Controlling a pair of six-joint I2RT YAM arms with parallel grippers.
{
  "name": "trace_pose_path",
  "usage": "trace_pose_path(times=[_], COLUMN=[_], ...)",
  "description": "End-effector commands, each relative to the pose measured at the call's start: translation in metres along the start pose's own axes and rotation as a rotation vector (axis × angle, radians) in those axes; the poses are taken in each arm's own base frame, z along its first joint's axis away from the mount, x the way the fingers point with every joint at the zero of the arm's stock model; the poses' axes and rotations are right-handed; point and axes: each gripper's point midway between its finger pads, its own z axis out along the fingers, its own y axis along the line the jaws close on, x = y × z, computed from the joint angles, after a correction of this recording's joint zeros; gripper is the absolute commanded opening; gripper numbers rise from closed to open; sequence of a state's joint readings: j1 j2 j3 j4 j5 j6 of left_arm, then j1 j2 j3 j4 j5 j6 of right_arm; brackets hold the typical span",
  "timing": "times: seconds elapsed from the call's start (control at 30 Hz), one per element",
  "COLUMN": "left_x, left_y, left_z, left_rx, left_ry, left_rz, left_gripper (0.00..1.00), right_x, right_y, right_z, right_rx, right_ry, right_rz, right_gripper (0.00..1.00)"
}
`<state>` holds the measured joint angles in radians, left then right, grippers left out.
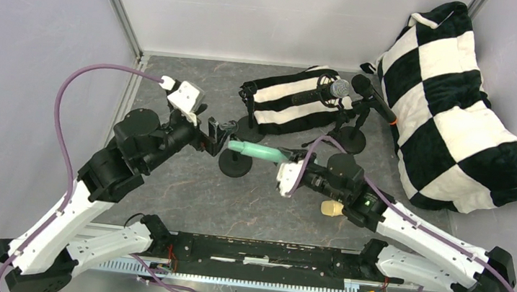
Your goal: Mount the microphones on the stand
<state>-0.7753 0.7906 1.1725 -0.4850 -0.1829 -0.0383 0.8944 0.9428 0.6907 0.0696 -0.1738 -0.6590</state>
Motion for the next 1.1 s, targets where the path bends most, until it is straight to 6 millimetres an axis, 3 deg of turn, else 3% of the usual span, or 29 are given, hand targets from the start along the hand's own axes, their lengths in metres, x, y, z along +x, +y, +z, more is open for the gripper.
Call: trace_pose_path(times=[0.0, 0.1, 0.23, 0.53, 1.07], left_x=[0.006, 0.015, 0.028, 0.07, 0.092], left_y=[-0.019, -0.038, -0.059, -0.089, -0.095], left_z=[-0.001, -0.001, -0.004, -0.009, 0.009], left_rx=[0.147, 0.266, 0.407, 0.613, 0.634], left_ry=[0.071, 0.123, 0.189, 0.344, 0.441], left_rz=[0.143, 0.172, 0.198, 0.196, 0.165], left_gripper=[0.89, 0.86, 0.85, 0.87, 0.82], right_x=[-0.019, -0.025, -0.043, -0.065, -0.107], right_y=[-0.016, -0.003, 0.006, -0.002, -0.018], right_z=[0.001, 0.003, 0.001, -0.003, 0.005], right_rx=[0.064, 0.028, 0.027, 0.052, 0.089], right_ry=[0.039, 0.041, -0.058, -0.111, -0.207], right_rz=[-0.322, -0.529, -0.647, -0.808, -0.91], right_gripper=[0.04, 0.02, 0.0, 0.0, 0.01])
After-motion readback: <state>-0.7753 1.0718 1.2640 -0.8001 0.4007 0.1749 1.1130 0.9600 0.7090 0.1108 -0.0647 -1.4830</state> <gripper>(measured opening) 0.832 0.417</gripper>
